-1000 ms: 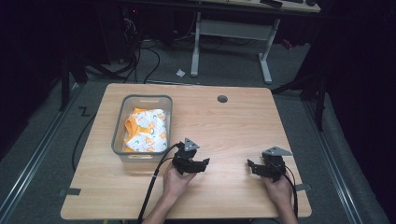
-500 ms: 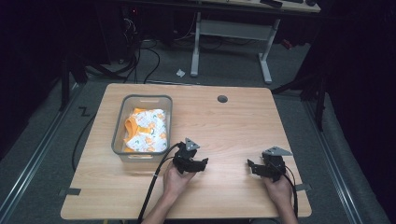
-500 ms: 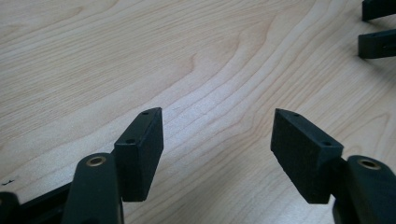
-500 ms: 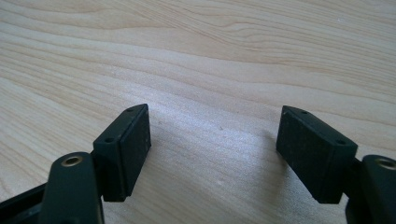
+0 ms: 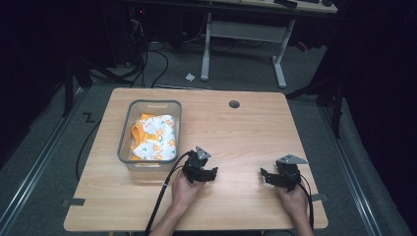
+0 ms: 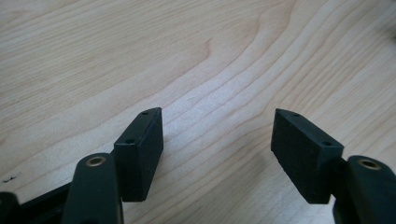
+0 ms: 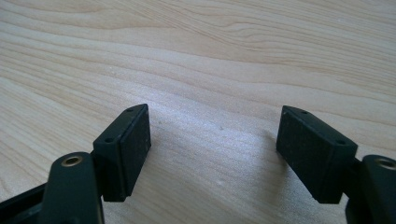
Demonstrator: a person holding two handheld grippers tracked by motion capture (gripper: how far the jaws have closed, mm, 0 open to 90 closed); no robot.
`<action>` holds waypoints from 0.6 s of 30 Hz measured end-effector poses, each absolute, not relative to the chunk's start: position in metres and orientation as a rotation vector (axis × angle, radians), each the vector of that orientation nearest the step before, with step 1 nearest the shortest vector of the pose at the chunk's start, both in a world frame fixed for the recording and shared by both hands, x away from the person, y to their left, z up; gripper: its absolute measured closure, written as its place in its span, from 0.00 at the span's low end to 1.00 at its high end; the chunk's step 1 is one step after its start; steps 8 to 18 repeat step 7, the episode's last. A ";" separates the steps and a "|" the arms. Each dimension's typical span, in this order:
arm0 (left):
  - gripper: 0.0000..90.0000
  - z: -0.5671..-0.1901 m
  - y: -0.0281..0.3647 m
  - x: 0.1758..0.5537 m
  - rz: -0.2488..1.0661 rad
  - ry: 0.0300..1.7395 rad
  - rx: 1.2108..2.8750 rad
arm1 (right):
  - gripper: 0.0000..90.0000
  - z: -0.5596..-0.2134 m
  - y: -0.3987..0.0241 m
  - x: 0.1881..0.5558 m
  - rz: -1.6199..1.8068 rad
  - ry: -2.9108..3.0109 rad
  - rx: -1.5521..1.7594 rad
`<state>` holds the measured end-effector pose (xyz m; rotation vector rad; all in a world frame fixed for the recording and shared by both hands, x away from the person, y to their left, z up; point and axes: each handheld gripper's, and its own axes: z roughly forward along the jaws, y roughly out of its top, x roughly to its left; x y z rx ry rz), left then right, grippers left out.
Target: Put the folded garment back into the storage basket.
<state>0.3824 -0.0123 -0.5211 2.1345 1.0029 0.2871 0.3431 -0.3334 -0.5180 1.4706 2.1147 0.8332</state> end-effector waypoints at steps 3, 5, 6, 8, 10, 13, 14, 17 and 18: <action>0.36 -0.525 -0.014 0.378 0.362 0.972 2.145 | 0.30 -0.518 -0.333 0.343 0.833 2.115 1.470; 0.34 -0.524 -0.014 0.379 0.357 0.974 2.146 | 0.29 -0.518 -0.333 0.343 0.833 2.115 1.471; 0.33 -0.525 -0.014 0.378 0.358 0.974 2.146 | 0.29 -0.518 -0.333 0.343 0.833 2.115 1.470; 0.33 -0.525 -0.014 0.379 0.357 0.974 2.146 | 0.29 -0.518 -0.333 0.343 0.833 2.115 1.470; 0.33 -0.525 -0.014 0.379 0.357 0.974 2.146 | 0.29 -0.518 -0.333 0.343 0.833 2.115 1.470; 0.33 -0.525 -0.014 0.379 0.357 0.974 2.146 | 0.29 -0.518 -0.333 0.343 0.833 2.115 1.470; 0.33 -0.525 -0.014 0.379 0.357 0.974 2.146 | 0.29 -0.518 -0.333 0.343 0.833 2.115 1.470; 0.33 -0.525 -0.014 0.379 0.357 0.974 2.146 | 0.29 -0.518 -0.333 0.343 0.833 2.115 1.470; 0.33 -0.525 -0.014 0.379 0.357 0.974 2.146 | 0.29 -0.518 -0.333 0.343 0.833 2.115 1.470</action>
